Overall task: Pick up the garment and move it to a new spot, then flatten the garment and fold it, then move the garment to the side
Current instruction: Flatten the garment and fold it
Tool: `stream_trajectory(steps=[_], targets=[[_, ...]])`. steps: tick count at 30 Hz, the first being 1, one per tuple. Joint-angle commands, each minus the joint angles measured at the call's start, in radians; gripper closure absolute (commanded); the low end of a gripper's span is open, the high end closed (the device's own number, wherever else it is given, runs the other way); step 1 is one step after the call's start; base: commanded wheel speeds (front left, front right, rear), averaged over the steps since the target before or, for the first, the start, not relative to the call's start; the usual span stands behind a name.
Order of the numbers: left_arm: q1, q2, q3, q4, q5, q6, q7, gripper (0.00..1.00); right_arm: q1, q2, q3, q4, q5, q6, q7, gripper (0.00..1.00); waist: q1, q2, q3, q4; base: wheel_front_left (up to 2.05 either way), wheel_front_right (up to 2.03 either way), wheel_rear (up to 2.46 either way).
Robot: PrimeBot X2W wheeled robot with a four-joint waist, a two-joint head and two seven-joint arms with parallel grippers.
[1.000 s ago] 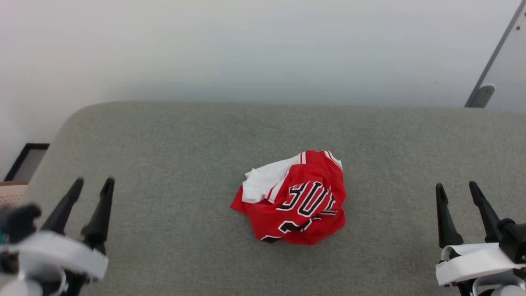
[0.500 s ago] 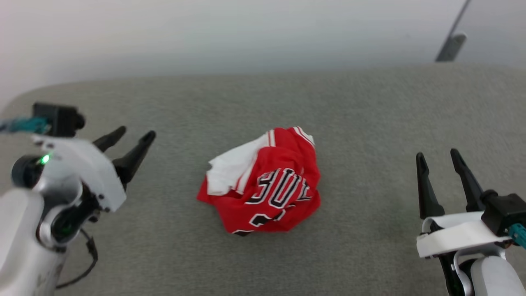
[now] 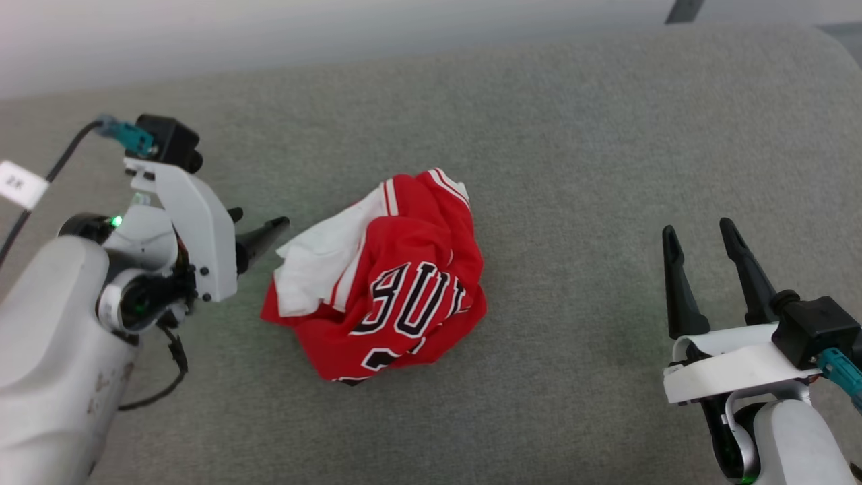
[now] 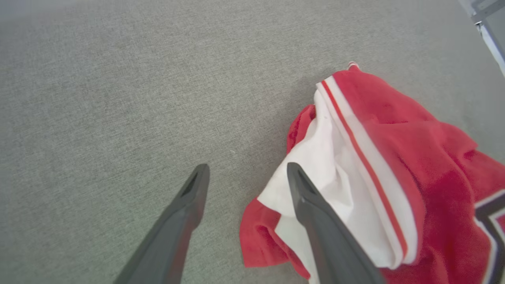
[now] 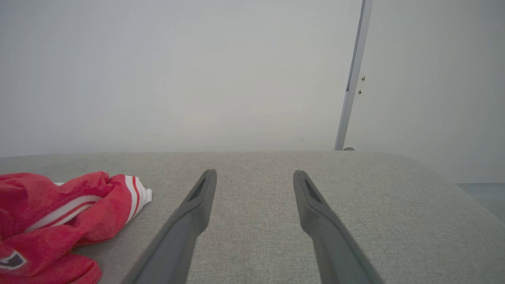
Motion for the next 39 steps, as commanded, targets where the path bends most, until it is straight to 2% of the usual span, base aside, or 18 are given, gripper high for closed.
stream_trajectory(steps=[1, 8, 14, 20, 24, 34, 39], targets=[[-0.017, 0.001, -0.001, 0.014, 0.000, -0.004, 0.006, 0.00, -0.009, 0.002, 0.002, 0.000, -0.004, -0.001, -0.001, 0.00, 0.0000, 0.0000, 0.031, -0.027, 0.00, 0.00, 0.00], [-0.069, -0.011, -0.054, 0.109, 0.012, -0.007, 0.066, 0.00, -0.020, 0.011, 0.012, 0.000, -0.005, -0.001, -0.001, 0.00, 0.0000, 0.0000, 0.065, -0.046, 0.00, 0.00, 0.00], [-0.090, -0.016, -0.087, 0.137, 0.005, -0.010, 0.100, 0.00, -0.025, 0.014, 0.007, -0.003, -0.009, -0.001, -0.001, 0.00, 0.0000, 0.0000, 0.079, -0.049, 0.00, 0.00, 0.00], [-0.098, -0.019, -0.103, 0.106, -0.012, -0.012, 0.133, 0.00, -0.016, 0.015, 0.000, -0.002, -0.010, -0.001, -0.001, 0.00, 0.0000, 0.0000, 0.075, -0.042, 0.00, 0.00, 0.00], [-0.118, 0.004, -0.098, 0.069, -0.002, -0.011, 0.129, 0.00, -0.016, 0.015, 0.003, 0.003, -0.002, -0.001, -0.001, 0.00, 0.0000, 0.0000, 0.072, -0.036, 0.00, 0.00, 0.00], [-0.118, 0.028, -0.106, -0.080, -0.032, 0.060, 0.260, 0.00, -0.017, 0.014, 0.005, 0.013, -0.007, -0.001, -0.001, 0.00, 0.0000, 0.0000, 0.054, -0.020, 0.00, 0.00, 0.00], [-0.082, 0.056, -0.133, -0.197, -0.023, 0.131, 0.347, 0.00, -0.020, 0.015, 0.008, 0.014, -0.004, -0.001, -0.001, 0.00, 0.0000, 0.0000, 0.054, -0.018, 0.00, 0.00, 0.00]])
